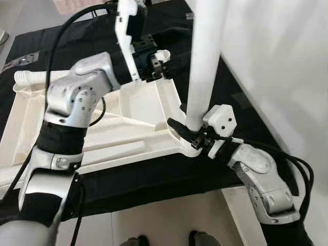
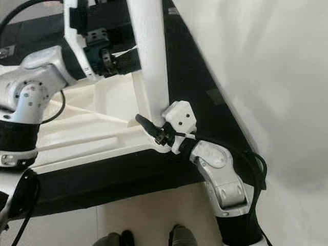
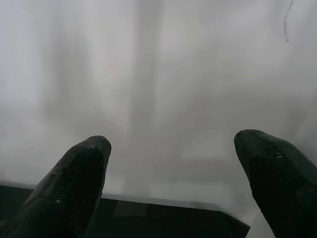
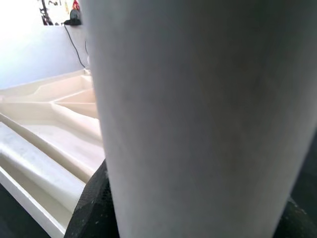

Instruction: Building children table

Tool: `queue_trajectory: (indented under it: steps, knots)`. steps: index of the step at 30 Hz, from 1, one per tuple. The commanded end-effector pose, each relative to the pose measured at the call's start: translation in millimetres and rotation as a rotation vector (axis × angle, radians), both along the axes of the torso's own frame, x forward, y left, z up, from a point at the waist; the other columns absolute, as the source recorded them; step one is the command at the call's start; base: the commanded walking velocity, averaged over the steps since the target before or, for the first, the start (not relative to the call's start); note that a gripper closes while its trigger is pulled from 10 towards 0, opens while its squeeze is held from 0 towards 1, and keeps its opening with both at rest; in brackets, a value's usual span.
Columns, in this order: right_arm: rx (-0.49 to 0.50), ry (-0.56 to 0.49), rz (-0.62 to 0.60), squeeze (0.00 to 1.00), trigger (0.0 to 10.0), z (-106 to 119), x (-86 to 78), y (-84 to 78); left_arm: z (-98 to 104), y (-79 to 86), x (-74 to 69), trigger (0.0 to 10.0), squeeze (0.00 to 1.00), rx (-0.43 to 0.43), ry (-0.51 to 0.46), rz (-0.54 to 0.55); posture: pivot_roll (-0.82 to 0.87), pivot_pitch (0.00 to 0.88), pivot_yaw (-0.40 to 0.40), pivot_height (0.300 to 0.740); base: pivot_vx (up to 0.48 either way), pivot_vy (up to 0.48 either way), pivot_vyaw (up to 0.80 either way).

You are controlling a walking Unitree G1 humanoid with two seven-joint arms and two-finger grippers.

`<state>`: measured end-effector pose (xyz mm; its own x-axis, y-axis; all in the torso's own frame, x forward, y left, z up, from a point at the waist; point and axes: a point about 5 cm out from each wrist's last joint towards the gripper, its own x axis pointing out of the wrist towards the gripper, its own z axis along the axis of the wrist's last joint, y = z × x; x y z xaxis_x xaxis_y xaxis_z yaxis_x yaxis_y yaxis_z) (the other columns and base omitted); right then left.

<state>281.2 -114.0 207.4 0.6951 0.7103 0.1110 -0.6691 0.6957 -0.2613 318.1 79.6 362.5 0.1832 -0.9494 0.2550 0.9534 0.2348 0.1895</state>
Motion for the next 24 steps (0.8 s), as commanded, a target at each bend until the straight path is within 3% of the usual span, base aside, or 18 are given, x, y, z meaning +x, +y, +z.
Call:
queue_trajectory:
  steps: [1, 6, 9, 13, 21, 24]
  knots:
    - [-0.069, 0.224, 0.099, 0.0, 10.0, -41.5, -8.0, 24.1, 3.4, -21.0, -17.8, 10.0, 0.0, 0.035, -0.025, -0.181, -0.04, 0.229, 0.106, 0.74, 0.0, 0.0, 0.0]
    - [-0.008, 0.212, 0.052, 0.0, 10.0, -33.1, 0.7, 19.3, 1.3, -12.2, -17.7, 10.0, 0.0, 0.036, -0.042, -0.183, -0.05, 0.218, 0.108, 0.74, 0.0, 0.0, 0.0]
    - [0.119, 0.181, 0.039, 0.0, 10.0, -12.5, 9.0, 4.8, 1.4, 16.8, -27.2, 10.0, 0.0, 0.006, -0.036, -0.18, -0.06, 0.196, 0.106, 0.74, 0.0, 0.0, 0.0]
    - [0.158, 0.147, 0.031, 0.0, 10.0, 0.6, 14.8, -5.3, -3.3, 33.8, -38.3, 10.0, 0.0, -0.005, -0.032, -0.167, -0.07, 0.162, 0.099, 0.74, 0.0, 0.0, 0.0]
    - [0.156, 0.107, 0.008, 0.0, 10.0, 8.0, 24.2, -6.2, -8.7, 39.9, -51.7, 10.0, 0.0, -0.024, -0.035, -0.181, -0.07, 0.104, 0.087, 0.74, 0.0, 0.0, 0.0]
    - [0.163, 0.071, 0.019, 0.0, 10.0, 15.6, 29.9, -0.1, -11.5, 38.9, -52.4, 10.0, 0.0, -0.048, -0.057, -0.132, -0.07, 0.064, 0.08, 0.74, 0.0, 0.0, 0.0]
